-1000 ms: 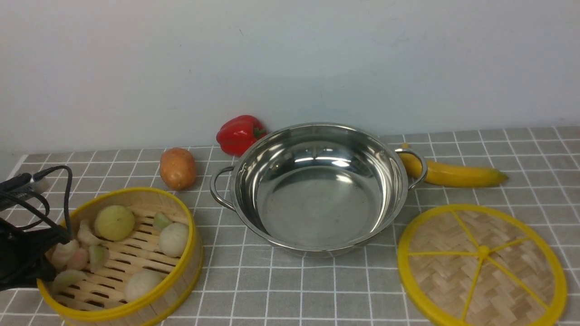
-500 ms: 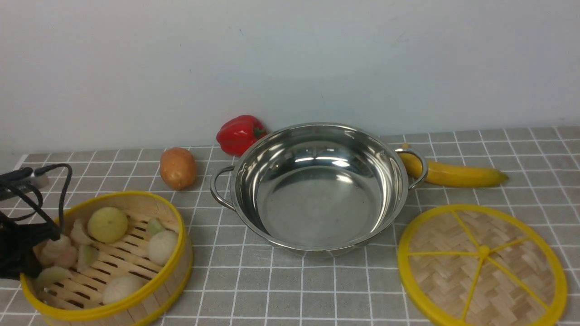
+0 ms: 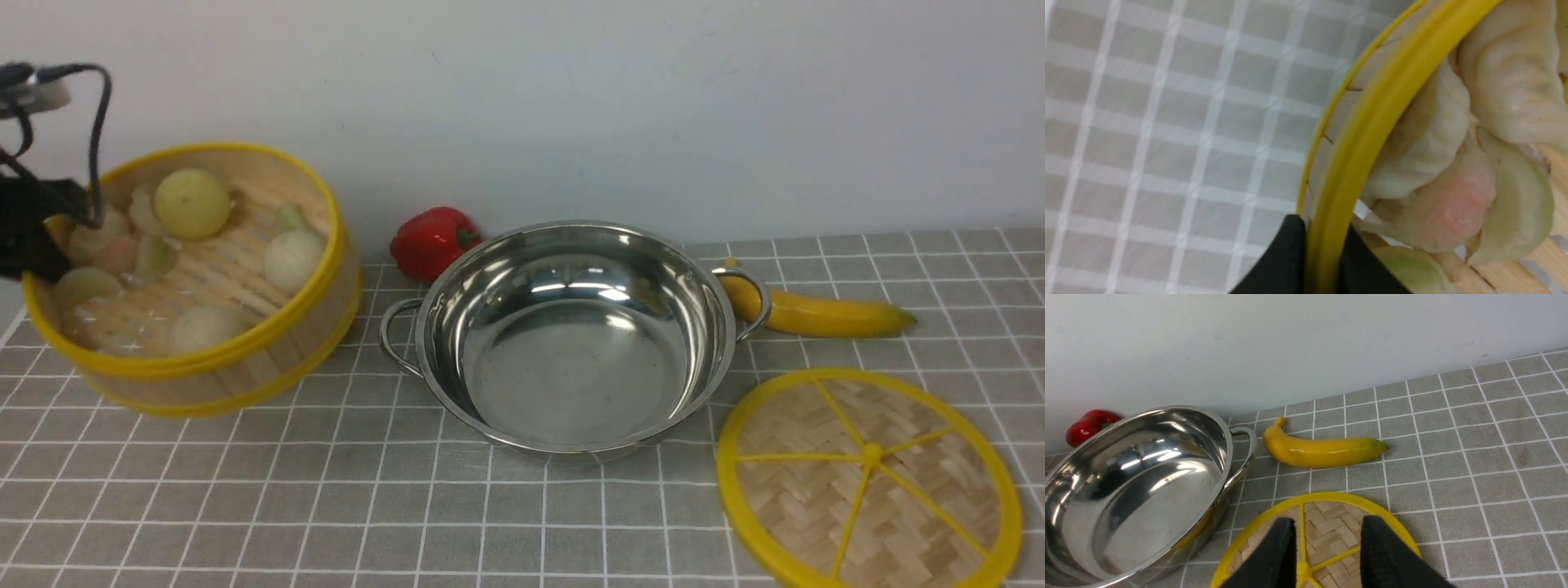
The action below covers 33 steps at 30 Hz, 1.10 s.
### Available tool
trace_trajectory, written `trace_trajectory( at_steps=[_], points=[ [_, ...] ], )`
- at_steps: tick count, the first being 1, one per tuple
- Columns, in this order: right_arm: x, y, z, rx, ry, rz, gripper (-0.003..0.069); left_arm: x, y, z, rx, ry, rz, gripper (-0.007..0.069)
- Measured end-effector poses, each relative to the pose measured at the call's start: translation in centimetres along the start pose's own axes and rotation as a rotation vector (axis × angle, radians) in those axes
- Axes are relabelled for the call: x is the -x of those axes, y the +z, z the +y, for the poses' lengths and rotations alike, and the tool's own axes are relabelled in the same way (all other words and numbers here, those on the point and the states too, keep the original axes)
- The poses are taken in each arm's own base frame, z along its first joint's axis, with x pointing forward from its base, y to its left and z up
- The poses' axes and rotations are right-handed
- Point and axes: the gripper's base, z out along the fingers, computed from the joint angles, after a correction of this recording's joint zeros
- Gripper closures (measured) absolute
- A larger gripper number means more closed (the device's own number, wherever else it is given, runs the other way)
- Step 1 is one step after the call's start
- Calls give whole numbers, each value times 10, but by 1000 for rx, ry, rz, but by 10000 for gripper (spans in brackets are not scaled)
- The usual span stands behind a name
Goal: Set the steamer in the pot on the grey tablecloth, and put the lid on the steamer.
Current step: 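Place the bamboo steamer basket with dumplings into the steel pot with the left gripper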
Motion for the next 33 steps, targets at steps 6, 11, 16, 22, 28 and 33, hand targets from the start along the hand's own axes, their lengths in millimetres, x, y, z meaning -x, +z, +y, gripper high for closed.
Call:
trace_trajectory(
  at_steps=[6, 11, 16, 22, 28, 33],
  points=[
    [-2, 0, 0, -1, 3, 26, 416, 23, 17, -112, -125, 238, -27, 575],
    [-4, 0, 2, 21, 44, 43, 416, 27, 55, -187, -162, 369, 3, 575],
    [-5, 0, 4, 43, 82, 62, 416, 27, 95, -215, -127, 419, 40, 575],
    [-10, -1, 6, 55, 105, 109, 416, 28, 130, -223, -119, 419, 70, 575],
    [-11, -1, 6, 55, 107, 122, 416, 22, 161, -229, -120, 427, 97, 575],
    [-11, -1, 6, 55, 107, 122, 416, 18, 177, -232, -123, 429, 106, 575]
  ],
)
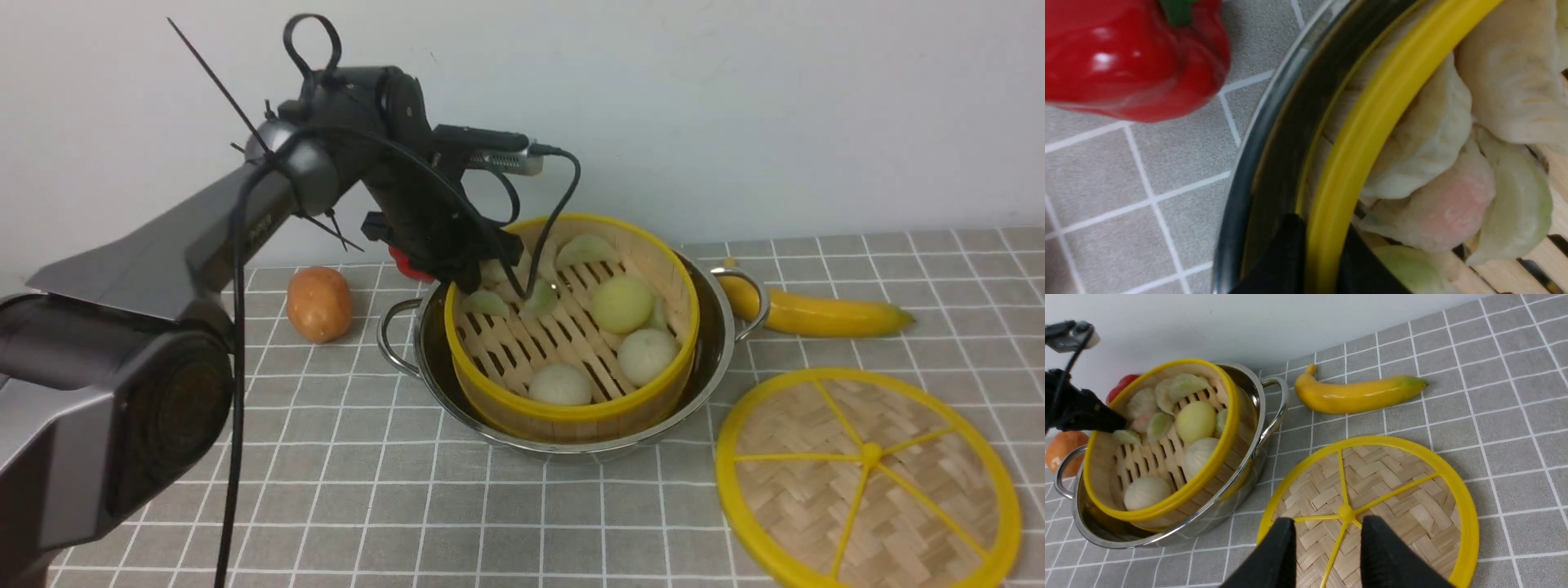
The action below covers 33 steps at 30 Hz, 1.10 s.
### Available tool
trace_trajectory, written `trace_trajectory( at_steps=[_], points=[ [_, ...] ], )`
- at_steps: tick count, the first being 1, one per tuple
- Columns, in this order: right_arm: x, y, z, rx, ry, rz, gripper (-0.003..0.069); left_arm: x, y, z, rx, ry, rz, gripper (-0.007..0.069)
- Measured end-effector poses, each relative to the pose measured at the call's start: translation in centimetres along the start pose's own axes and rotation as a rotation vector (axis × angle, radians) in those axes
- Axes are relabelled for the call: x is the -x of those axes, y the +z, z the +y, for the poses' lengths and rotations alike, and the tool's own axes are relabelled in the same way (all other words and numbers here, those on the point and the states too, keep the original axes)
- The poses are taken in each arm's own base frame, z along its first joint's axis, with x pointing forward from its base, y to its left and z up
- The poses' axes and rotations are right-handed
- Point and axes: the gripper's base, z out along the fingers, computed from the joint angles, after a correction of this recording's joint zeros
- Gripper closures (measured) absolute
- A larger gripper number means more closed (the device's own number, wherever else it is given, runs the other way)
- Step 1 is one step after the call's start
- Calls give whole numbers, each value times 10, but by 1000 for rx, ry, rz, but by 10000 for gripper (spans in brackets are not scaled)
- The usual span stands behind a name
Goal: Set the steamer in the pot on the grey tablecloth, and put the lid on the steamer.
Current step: 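Place the bamboo steamer basket with dumplings into the steel pot with the left gripper, then move the gripper down to the bamboo steamer lid and grasp its center knob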
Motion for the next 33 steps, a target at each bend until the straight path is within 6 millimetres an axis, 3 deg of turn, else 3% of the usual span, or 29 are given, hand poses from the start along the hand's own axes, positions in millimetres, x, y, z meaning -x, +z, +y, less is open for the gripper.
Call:
trace_trajectory(
  at_steps=[10, 13, 19, 23, 27, 32, 33],
  points=[
    [-1, 0, 0, 0, 2, 16, 416, 0, 6, -1, -1, 27, -6, 568],
    [-3, 0, 0, -2, 2, 30, 416, 1, 6, -2, -11, 21, -8, 534],
    [-3, 0, 0, -2, 3, 37, 416, 2, 3, -3, -28, 12, -23, 375],
    [-3, 0, 0, -2, 3, 37, 416, 3, -4, -3, -23, 16, -23, 314],
    [-3, 0, 0, -2, 3, 37, 416, 4, -26, -1, 21, 42, -36, 300],
    [-2, 11, 5, 57, -57, 85, 416, 4, -94, 1, 121, 54, -89, 333],
    [-2, 14, 5, 59, -67, 95, 416, 4, -97, 1, 123, 54, -95, 337]
  ],
)
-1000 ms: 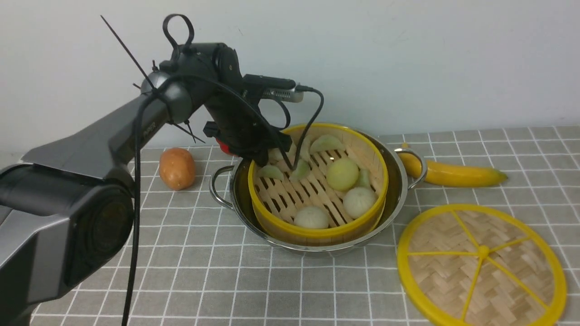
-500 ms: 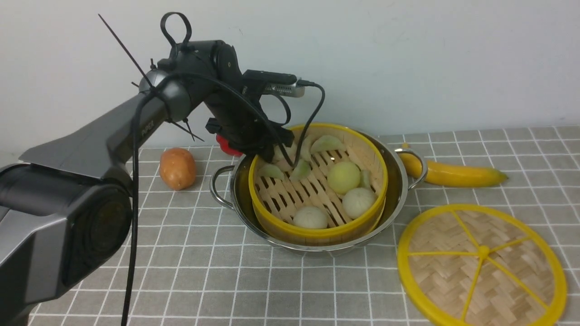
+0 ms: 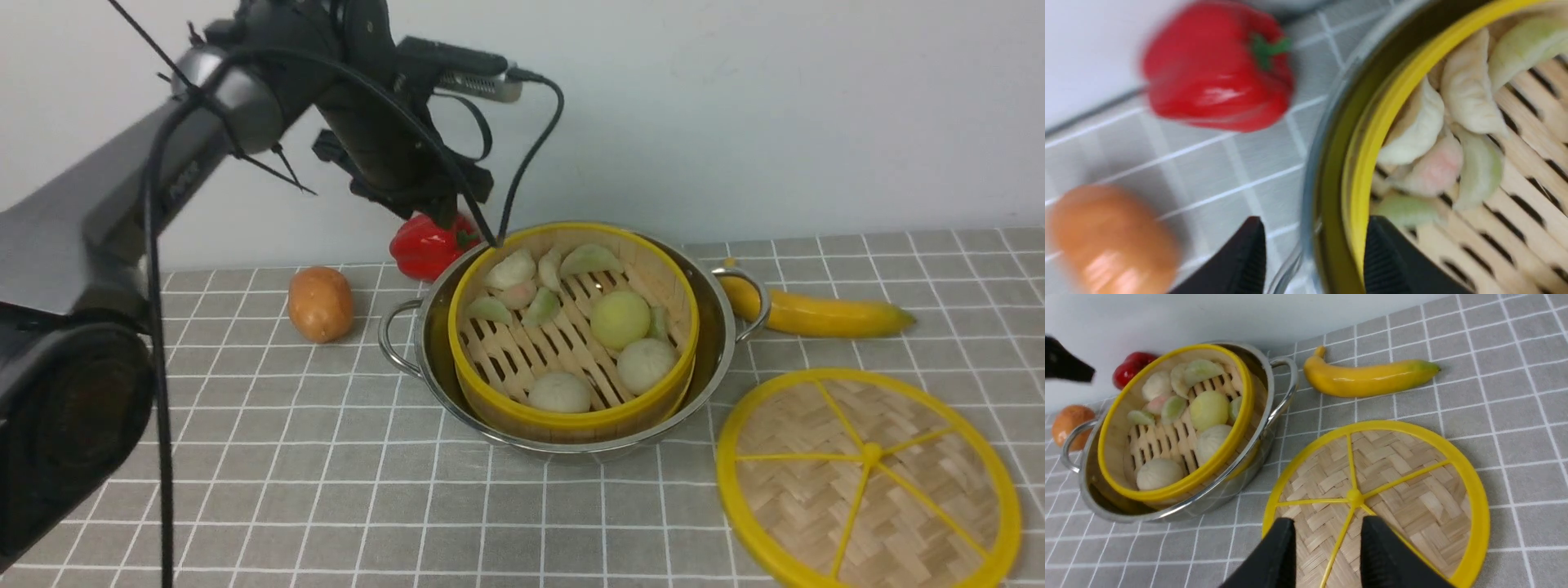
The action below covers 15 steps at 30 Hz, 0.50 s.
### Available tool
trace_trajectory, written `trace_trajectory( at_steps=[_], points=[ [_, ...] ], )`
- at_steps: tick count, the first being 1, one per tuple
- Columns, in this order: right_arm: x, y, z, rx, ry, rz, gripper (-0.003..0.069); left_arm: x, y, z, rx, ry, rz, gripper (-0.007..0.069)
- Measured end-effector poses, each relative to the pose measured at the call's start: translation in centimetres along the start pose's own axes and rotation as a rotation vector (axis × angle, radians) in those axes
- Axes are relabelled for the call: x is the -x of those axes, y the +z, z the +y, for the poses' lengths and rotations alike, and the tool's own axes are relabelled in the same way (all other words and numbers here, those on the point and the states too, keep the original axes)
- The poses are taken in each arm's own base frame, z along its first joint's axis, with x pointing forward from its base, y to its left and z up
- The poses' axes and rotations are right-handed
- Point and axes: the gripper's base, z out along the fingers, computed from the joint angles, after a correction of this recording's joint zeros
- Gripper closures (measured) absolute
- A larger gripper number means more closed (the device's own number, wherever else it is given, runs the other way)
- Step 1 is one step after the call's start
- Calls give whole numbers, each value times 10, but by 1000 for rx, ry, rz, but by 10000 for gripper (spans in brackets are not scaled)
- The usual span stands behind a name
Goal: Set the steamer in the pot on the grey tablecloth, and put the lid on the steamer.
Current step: 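Move the gripper down to the bamboo steamer lid and grasp its center knob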
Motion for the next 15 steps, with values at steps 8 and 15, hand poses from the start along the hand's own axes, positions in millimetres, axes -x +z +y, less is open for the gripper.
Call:
trace_trajectory(
  at_steps=[8, 15],
  points=[
    [27, 59, 9, 145, -38, 214, 416, -3, -99, 6, 60, 41, -148, 603],
    [75, 103, 15, 175, -86, 366, 416, -31, -182, -1, 12, 75, -277, 648]
  ],
)
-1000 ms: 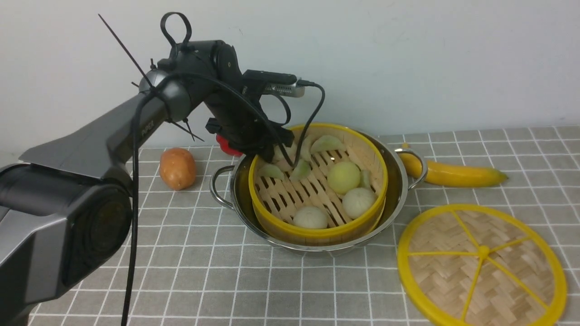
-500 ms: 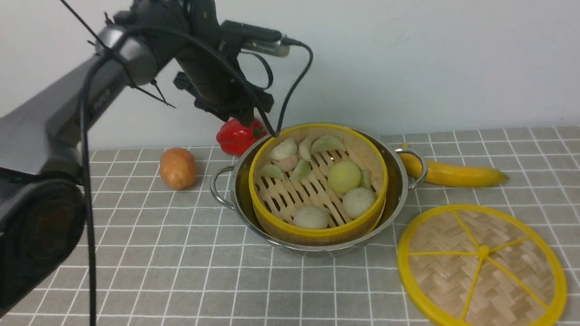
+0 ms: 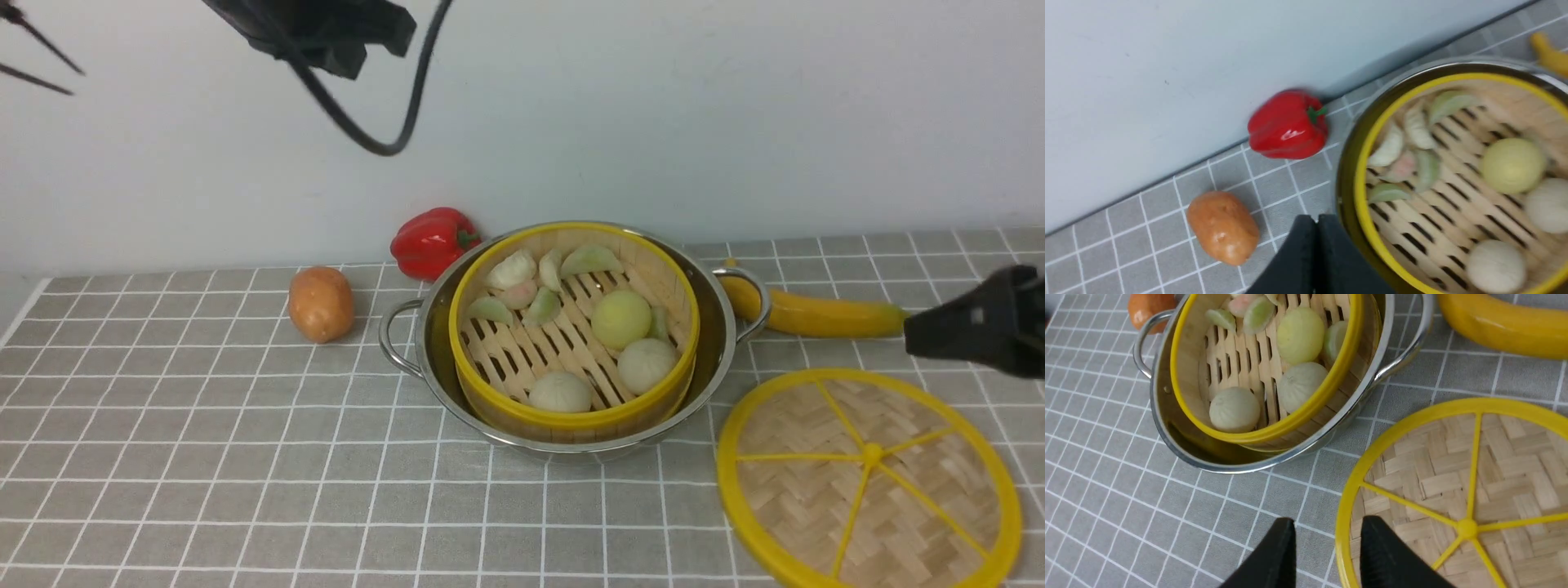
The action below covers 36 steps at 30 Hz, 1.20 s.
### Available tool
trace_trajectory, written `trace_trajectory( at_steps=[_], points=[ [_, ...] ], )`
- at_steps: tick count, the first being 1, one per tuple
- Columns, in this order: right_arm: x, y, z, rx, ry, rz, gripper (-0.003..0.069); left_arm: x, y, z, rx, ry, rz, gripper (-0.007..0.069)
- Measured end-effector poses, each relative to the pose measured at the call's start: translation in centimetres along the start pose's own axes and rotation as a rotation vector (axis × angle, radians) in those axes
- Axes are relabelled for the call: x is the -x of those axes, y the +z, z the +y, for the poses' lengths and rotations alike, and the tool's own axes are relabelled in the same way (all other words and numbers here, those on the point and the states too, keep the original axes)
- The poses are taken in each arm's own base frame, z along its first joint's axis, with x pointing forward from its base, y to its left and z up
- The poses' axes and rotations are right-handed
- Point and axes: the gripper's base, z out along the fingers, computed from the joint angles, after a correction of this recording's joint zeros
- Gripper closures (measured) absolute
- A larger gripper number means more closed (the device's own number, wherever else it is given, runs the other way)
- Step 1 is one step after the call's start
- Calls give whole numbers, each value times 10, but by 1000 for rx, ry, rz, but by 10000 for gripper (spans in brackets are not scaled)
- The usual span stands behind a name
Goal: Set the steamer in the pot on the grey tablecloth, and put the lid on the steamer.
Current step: 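Move the gripper down to the bamboo steamer lid and grasp its center knob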
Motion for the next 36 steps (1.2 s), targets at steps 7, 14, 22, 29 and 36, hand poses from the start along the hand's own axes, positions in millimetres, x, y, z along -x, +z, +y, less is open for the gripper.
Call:
trace_trajectory(
  at_steps=[7, 14, 22, 29, 36],
  points=[
    [25, 33, 14, -136, -121, 181, 416, -47, -84, -19, -84, 91, -128, 648],
    [20, 69, 20, -390, -183, 316, 416, -120, -104, -33, -59, 94, -301, 648],
    [17, 101, -11, -451, -128, 418, 416, -214, -107, -54, -91, 7, -513, 648],
    [12, 123, -15, -393, -106, 452, 416, -250, -111, -61, -90, 5, -552, 648],
    [7, 137, -22, -403, -96, 491, 416, -253, -110, -62, -100, 4, -544, 647]
  ],
)
